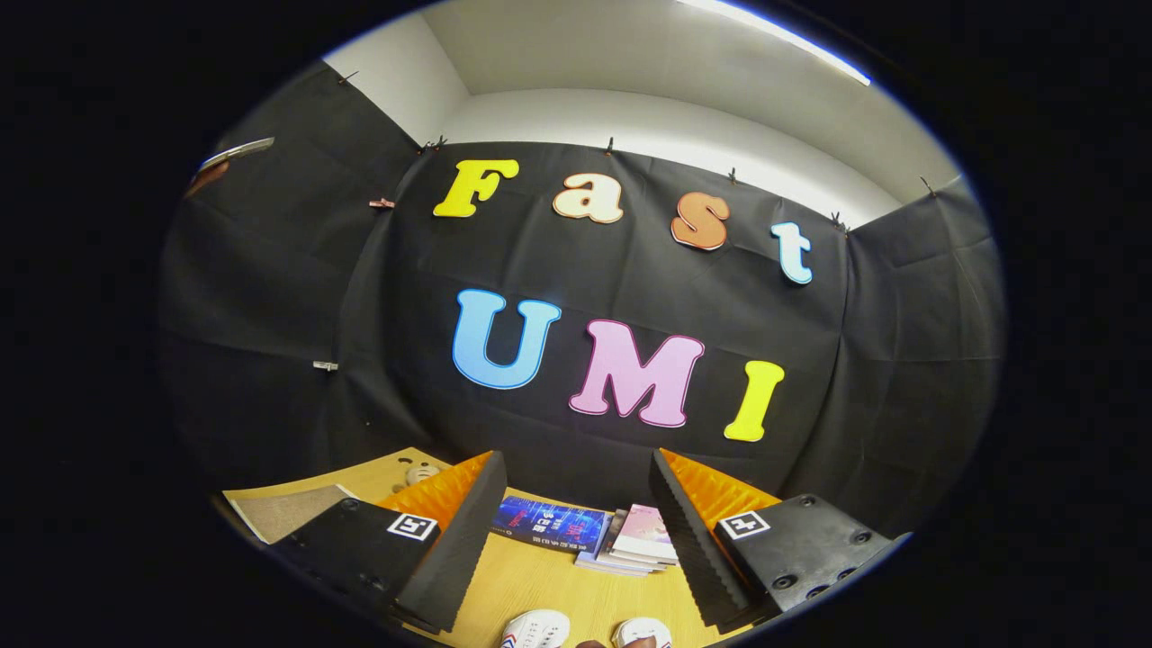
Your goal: Open the storage box then place both shoes into the box .Put the left shoe in first, then the right shoe, with the right side of both shoes facing outward in a uniform manner.
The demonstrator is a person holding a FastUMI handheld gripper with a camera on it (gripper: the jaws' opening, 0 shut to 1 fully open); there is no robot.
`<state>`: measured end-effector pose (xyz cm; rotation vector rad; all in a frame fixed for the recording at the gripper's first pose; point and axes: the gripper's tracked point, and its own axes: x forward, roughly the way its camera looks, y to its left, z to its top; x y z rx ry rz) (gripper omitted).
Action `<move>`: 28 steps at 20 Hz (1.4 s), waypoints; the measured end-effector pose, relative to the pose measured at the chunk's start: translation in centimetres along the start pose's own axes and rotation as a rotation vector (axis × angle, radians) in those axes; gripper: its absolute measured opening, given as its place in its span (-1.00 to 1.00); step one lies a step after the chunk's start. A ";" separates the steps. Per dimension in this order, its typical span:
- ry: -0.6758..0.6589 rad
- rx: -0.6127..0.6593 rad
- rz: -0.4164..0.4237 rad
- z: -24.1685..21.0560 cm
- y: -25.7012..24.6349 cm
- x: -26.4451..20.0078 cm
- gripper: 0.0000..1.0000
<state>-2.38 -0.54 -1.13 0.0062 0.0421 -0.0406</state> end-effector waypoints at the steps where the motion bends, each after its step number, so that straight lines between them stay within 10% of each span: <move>1: 0.001 0.002 -0.001 0.0 -0.1 -0.1 0.94; 16: 0.043 0.030 0.064 -1.3 2.3 0.4 0.95; 28: 0.339 0.674 0.693 -8.6 14.4 -1.1 0.96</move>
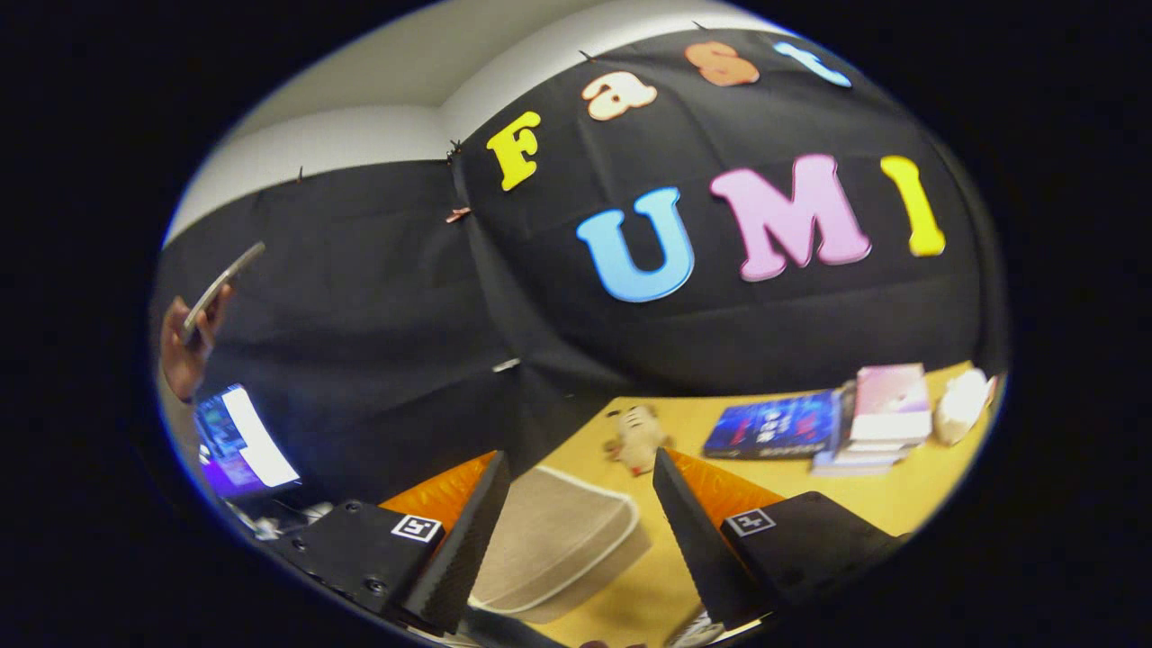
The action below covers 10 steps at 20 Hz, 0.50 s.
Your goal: Open the storage box then place both shoes into the box .Put the left shoe in first, then the right shoe, with the right side of both shoes facing outward in a uniform manner.
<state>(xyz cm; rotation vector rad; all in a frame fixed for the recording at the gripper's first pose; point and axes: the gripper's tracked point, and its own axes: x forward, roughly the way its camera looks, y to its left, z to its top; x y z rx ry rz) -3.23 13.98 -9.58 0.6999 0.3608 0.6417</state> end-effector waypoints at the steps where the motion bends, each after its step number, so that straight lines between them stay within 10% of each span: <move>1: 0.038 0.072 0.046 -1.2 0.0 0.3 0.96; 10: 0.233 0.584 0.190 -10.5 -4.8 3.1 0.96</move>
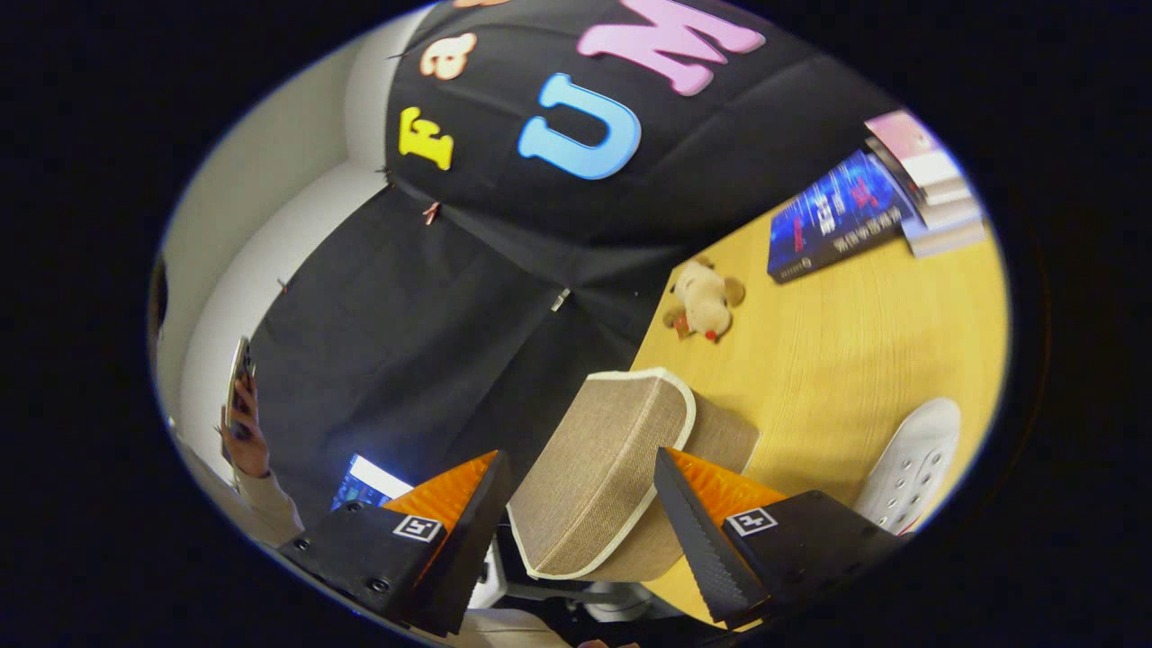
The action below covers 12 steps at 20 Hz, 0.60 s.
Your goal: Open the storage box then place both shoes into the box .Put the left shoe in first, then the right shoe, with the right side of both shoes facing outward in a uniform manner.
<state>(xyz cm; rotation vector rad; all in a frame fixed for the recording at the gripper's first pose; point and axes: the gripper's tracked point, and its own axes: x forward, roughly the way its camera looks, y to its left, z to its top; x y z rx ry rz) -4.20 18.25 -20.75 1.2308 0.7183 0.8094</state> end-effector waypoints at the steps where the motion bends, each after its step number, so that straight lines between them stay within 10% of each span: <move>1: 0.006 0.081 0.028 -0.2 -0.2 0.2 0.96; 12: 0.123 0.493 0.185 -5.4 -3.4 4.5 0.95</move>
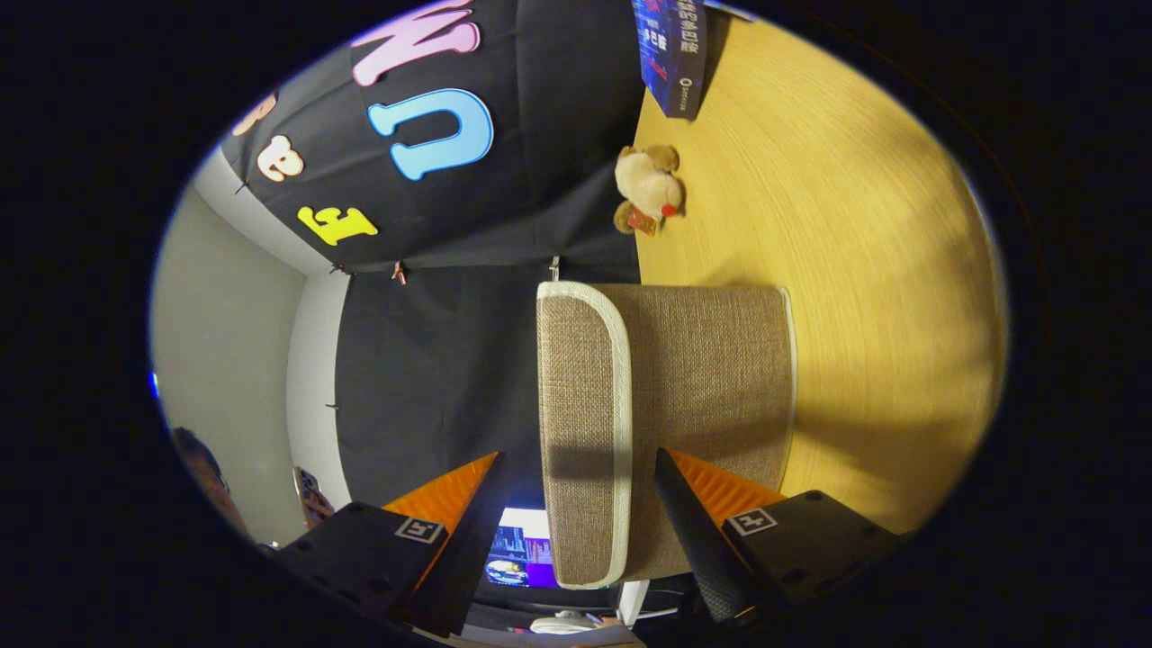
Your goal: Open the storage box then place both shoes into the box .Put the left shoe in first, then the right shoe, with the right side of both shoes facing outward in a uniform manner.
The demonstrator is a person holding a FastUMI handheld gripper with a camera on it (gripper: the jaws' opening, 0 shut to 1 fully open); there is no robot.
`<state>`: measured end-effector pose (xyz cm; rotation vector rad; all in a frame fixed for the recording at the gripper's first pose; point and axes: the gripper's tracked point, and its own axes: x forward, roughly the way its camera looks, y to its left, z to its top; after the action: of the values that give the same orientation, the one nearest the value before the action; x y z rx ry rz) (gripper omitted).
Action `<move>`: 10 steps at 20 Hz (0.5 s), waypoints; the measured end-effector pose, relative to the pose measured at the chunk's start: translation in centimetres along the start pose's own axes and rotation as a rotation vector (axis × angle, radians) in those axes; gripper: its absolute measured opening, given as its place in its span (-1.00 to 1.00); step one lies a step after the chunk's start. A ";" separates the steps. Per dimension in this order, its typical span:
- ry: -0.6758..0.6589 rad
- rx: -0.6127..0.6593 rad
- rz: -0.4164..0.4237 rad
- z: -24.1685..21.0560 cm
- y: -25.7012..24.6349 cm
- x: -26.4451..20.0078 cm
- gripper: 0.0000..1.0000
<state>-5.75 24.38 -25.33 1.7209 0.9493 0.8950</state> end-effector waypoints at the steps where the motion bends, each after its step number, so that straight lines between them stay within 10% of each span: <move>1: 0.011 0.009 0.013 -0.3 0.0 0.3 0.95; 10: 0.010 0.046 0.127 0.2 1.6 -0.6 0.65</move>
<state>-5.49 23.39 -24.01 1.8334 0.8809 0.9712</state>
